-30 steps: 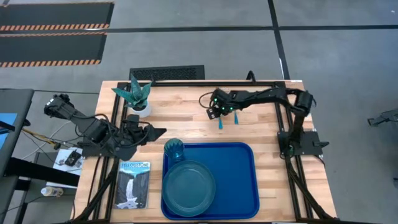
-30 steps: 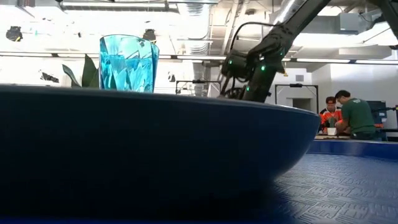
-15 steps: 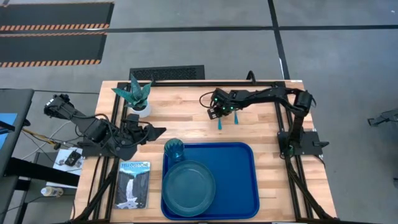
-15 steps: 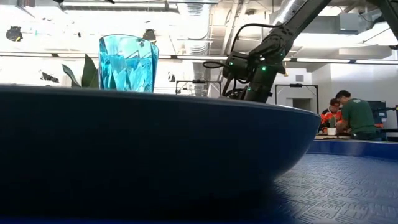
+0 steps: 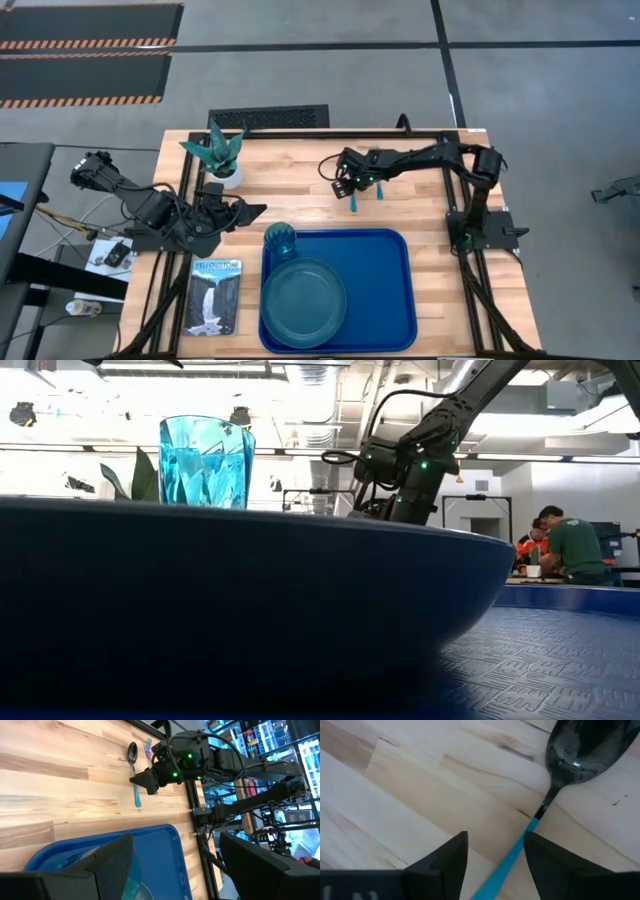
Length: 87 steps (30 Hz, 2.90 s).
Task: Pick and place plate/cup/fork/spoon on tray
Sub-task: Put the blue spoon on the blue serving tray to the right of the dark blue plate
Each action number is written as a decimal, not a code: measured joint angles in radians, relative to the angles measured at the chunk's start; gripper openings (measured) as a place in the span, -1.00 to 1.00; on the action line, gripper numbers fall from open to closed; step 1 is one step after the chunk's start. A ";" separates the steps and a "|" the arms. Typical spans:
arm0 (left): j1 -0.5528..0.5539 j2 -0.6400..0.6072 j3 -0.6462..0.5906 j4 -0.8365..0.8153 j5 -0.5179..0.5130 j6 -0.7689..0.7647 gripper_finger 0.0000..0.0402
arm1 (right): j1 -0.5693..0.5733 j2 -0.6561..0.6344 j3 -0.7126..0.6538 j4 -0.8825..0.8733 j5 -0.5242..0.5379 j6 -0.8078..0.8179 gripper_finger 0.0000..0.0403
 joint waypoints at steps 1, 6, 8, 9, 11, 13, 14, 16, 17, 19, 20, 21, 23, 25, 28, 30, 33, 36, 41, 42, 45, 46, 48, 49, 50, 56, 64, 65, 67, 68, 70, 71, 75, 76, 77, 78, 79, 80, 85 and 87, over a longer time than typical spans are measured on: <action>0.000 0.000 0.000 0.000 0.000 -0.002 0.40 | 0.004 -0.003 0.000 -0.001 0.006 0.000 0.10; 0.000 0.000 0.000 0.000 0.000 -0.003 0.40 | 0.022 -0.065 0.001 -0.035 0.068 -0.002 0.06; 0.000 0.000 0.000 0.000 0.000 -0.003 0.40 | 0.027 -0.091 0.001 -0.047 0.122 -0.001 0.04; 0.000 0.000 0.000 0.000 -0.001 -0.004 0.40 | 0.028 -0.099 0.001 -0.049 0.139 -0.001 0.04; 0.000 0.000 0.000 -0.001 -0.006 -0.004 0.40 | 0.020 -0.100 0.002 -0.049 0.144 -0.001 0.03; 0.000 0.000 0.000 -0.004 -0.006 -0.004 0.40 | 0.018 -0.077 0.002 -0.051 0.143 0.000 0.03; 0.000 0.000 0.000 -0.005 -0.007 -0.004 0.40 | 0.018 -0.062 0.001 -0.057 0.143 0.000 0.03; 0.000 0.000 0.000 -0.005 -0.008 -0.004 0.40 | 0.022 -0.029 0.000 -0.046 0.141 0.003 0.03; 0.000 0.000 0.000 -0.005 -0.008 -0.004 0.40 | 0.024 -0.011 0.001 -0.035 0.139 0.007 0.03; 0.006 0.000 0.000 -0.006 -0.006 -0.004 0.40 | 0.024 0.019 0.001 -0.035 0.136 0.015 0.02; 0.011 0.000 0.000 -0.006 -0.004 -0.004 0.40 | 0.024 0.031 0.001 -0.035 0.137 0.033 0.01; 0.015 0.000 0.000 -0.005 -0.002 -0.004 0.40 | 0.021 0.040 0.005 -0.036 0.130 0.055 -0.02; 0.021 0.000 0.000 -0.006 -0.001 -0.004 0.40 | 0.010 0.051 0.007 -0.043 0.108 0.077 -0.11; 0.026 0.000 0.000 -0.005 0.000 -0.002 0.40 | 0.007 0.050 0.006 -0.051 0.099 0.078 -0.27; 0.034 0.000 0.000 -0.006 0.000 0.003 0.40 | 0.007 0.044 0.004 -0.061 0.104 0.072 -0.60; 0.043 0.000 0.000 -0.005 0.003 0.013 0.40 | 0.006 0.036 0.003 -0.065 0.099 0.050 -0.85; 0.057 0.000 0.000 -0.007 0.013 0.025 0.40 | 0.008 0.036 0.004 -0.057 0.096 0.025 -0.92; 0.074 0.000 0.000 -0.006 0.031 0.036 0.40 | -0.005 0.026 0.003 -0.071 0.064 0.026 -0.88; 0.106 0.000 0.000 -0.006 0.057 0.058 0.40 | -0.001 -0.053 -0.004 -0.108 0.049 -0.014 -0.97; 0.113 0.000 0.000 -0.006 0.061 0.068 0.40 | -0.002 -0.076 -0.002 -0.107 0.050 -0.016 -0.96; 0.145 0.000 0.000 -0.004 0.084 0.094 0.40 | 0.002 -0.147 0.000 -0.144 0.054 -0.041 -0.95; 0.159 0.000 0.000 -0.003 0.097 0.109 0.40 | 0.010 -0.168 0.000 -0.162 0.061 -0.053 -0.95; 0.196 0.000 0.000 0.010 0.122 0.138 0.40 | 0.036 -0.218 -0.002 -0.180 0.066 -0.072 -0.98; 0.215 0.000 0.000 0.022 0.136 0.150 0.40 | 0.056 -0.245 -0.002 -0.184 0.067 -0.088 -0.98; 0.236 0.000 0.000 0.036 0.151 0.168 0.40 | 0.077 -0.272 -0.001 -0.189 0.066 -0.102 -0.98; 0.376 0.000 0.000 0.151 0.255 0.285 0.40 | 0.198 -0.440 0.000 -0.208 0.066 -0.129 -0.93; 0.565 0.080 0.000 0.395 0.530 0.471 0.40 | 0.332 -0.569 0.000 -0.195 0.087 -0.125 -0.95; 0.588 0.100 0.000 0.420 0.566 0.490 0.40 | 0.343 -0.571 0.000 -0.197 0.088 -0.125 -0.94; 0.629 0.147 0.000 0.479 0.646 0.516 0.40 | 0.369 -0.563 0.001 -0.191 0.096 -0.124 -0.93; 0.647 0.172 0.000 0.505 0.685 0.521 0.40 | 0.380 -0.561 0.001 -0.194 0.098 -0.124 -0.93; 0.675 0.219 0.000 0.544 0.754 0.522 0.40 | 0.403 -0.552 0.001 -0.188 0.113 -0.121 -0.93; 0.686 0.245 0.000 0.565 0.785 0.522 0.40 | 0.413 -0.545 0.003 -0.174 0.118 -0.121 -0.93; 0.713 0.334 -0.001 0.662 0.919 0.522 0.40 | 0.430 -0.527 0.002 -0.168 0.121 -0.112 -0.93; 0.715 0.348 -0.001 0.682 0.951 0.521 0.40 | 0.431 -0.525 0.002 -0.171 0.120 -0.112 -0.93; 0.715 0.366 0.003 0.703 0.974 0.517 0.40 | 0.431 -0.524 0.002 -0.189 0.121 -0.112 -0.92; 0.714 0.382 0.010 0.721 0.994 0.515 0.40 | 0.431 -0.520 0.001 -0.191 0.121 -0.112 -0.92; 0.714 0.393 0.013 0.719 1.007 0.514 0.40 | 0.431 -0.515 0.001 -0.174 0.120 -0.112 -0.91; 0.712 0.401 0.015 0.709 1.015 0.515 0.40 | 0.430 -0.513 0.001 -0.174 0.118 -0.112 -0.91; 0.709 0.427 0.026 0.708 1.033 0.514 0.40 | 0.435 -0.511 0.001 -0.190 0.118 -0.112 -0.92; 0.708 0.433 0.028 0.710 1.015 0.510 0.40 | 0.438 -0.511 0.001 -0.193 0.113 -0.113 -0.92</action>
